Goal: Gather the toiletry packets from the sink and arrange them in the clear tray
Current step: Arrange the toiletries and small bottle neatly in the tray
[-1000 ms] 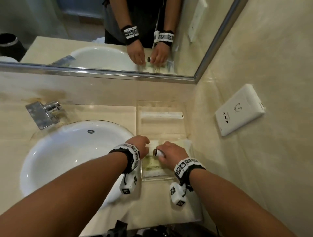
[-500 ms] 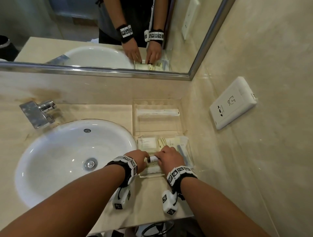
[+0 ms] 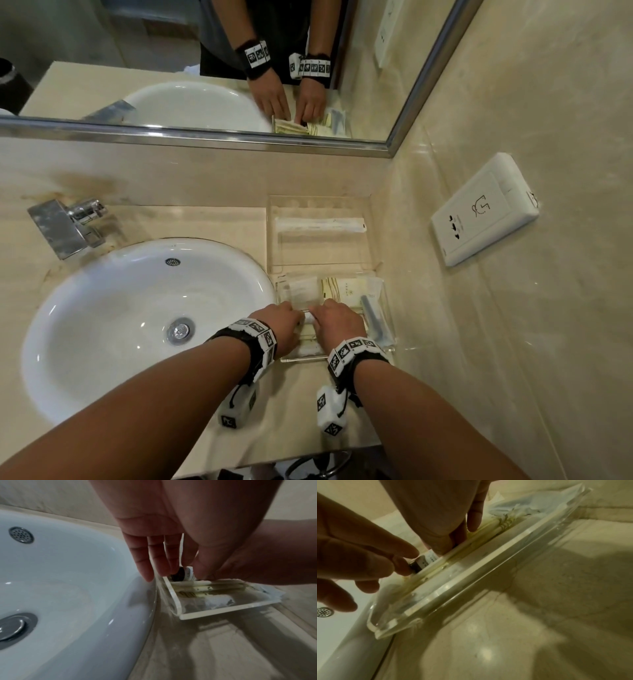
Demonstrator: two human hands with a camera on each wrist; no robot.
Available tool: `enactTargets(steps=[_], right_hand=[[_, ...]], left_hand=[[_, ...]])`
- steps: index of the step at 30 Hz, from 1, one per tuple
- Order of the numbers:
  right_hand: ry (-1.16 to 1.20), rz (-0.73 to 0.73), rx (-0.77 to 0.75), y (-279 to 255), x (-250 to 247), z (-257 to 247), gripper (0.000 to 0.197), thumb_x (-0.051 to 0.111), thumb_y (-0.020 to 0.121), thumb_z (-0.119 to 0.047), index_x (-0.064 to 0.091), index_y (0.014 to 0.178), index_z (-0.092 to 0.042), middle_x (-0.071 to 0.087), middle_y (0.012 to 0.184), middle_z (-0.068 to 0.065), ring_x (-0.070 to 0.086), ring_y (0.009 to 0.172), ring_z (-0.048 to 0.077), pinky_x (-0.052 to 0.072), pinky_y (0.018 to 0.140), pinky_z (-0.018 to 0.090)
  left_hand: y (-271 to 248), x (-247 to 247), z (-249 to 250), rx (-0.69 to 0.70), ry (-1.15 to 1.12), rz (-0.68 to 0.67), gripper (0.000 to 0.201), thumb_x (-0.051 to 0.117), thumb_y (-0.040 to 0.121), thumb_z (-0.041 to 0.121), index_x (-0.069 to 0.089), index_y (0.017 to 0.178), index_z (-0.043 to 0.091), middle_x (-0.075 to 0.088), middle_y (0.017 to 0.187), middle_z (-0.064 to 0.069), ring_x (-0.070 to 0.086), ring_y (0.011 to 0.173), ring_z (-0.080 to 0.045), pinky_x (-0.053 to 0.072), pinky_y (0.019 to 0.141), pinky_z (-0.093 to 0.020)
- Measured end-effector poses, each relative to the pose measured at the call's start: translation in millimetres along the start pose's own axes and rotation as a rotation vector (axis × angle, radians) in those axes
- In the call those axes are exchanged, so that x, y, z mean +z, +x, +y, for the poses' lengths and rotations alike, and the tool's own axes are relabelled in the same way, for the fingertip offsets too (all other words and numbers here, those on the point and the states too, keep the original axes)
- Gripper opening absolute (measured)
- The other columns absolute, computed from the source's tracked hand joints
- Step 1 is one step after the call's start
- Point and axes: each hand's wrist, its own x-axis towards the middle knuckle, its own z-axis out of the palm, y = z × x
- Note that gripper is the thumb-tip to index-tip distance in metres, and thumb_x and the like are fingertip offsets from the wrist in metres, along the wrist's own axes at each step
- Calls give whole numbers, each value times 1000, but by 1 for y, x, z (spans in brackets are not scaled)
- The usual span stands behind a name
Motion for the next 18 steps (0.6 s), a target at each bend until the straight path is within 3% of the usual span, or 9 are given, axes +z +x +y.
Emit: enactTargets(steps=[4, 6, 8, 11, 13, 15, 18], right_hand=[[50, 2, -17, -4, -1, 7, 17, 51, 97, -28, 59, 112, -29, 59, 101, -1, 60, 90, 22, 52, 71, 37], [83, 30, -3, -6, -5, 11, 21, 51, 95, -30, 60, 114, -30, 57, 102, -3, 58, 91, 20, 50, 72, 35], [80, 105, 11, -7, -8, 14, 25, 55, 90, -32, 62, 113, -30, 55, 105, -3, 54, 95, 19, 48, 80, 35], [68, 167, 75, -3, -9, 20, 43, 61, 82, -34, 57, 125, -31, 49, 129, 0, 46, 119, 23, 41, 101, 41], [75, 96, 123, -2, -7, 24, 59, 61, 84, -34, 43, 140, -32, 31, 153, 4, 28, 141, 26, 30, 113, 44], [80, 23, 156, -1, -3, 29, 69, 59, 88, -36, 29, 150, -32, 15, 162, 5, 14, 148, 27, 22, 118, 44], [78, -15, 167, -1, -1, 32, 72, 56, 92, -37, 20, 154, -30, 10, 164, 5, 9, 150, 27, 17, 120, 43]], left_hand=[[2, -5, -3, -10, 7, 33, 31, 48, 92, 32, 59, 121, 30, 55, 114, 0, 58, 101, -23, 49, 81, -35], [5, -11, -2, -5, 11, 91, 28, 45, 92, 31, 64, 112, 27, 58, 106, -1, 59, 96, -23, 49, 77, -34], [9, -17, -1, 4, 17, 182, 26, 46, 91, 30, 66, 108, 26, 57, 105, -2, 58, 100, -25, 49, 77, -35], [16, -19, -2, 18, 6, 293, 36, 52, 89, 29, 59, 124, 28, 48, 130, -1, 42, 122, -25, 48, 93, -38], [19, -20, 1, 40, 12, 290, 47, 54, 88, 27, 51, 135, 26, 35, 148, -3, 29, 135, -27, 44, 103, -41], [23, -20, 4, 42, 45, 242, 56, 54, 86, 26, 43, 141, 25, 22, 157, -5, 18, 142, -30, 39, 109, -45], [29, -17, 10, 18, 97, 144, 64, 56, 86, 28, 34, 146, 20, 15, 160, -5, 12, 146, -30, 33, 114, -43]])
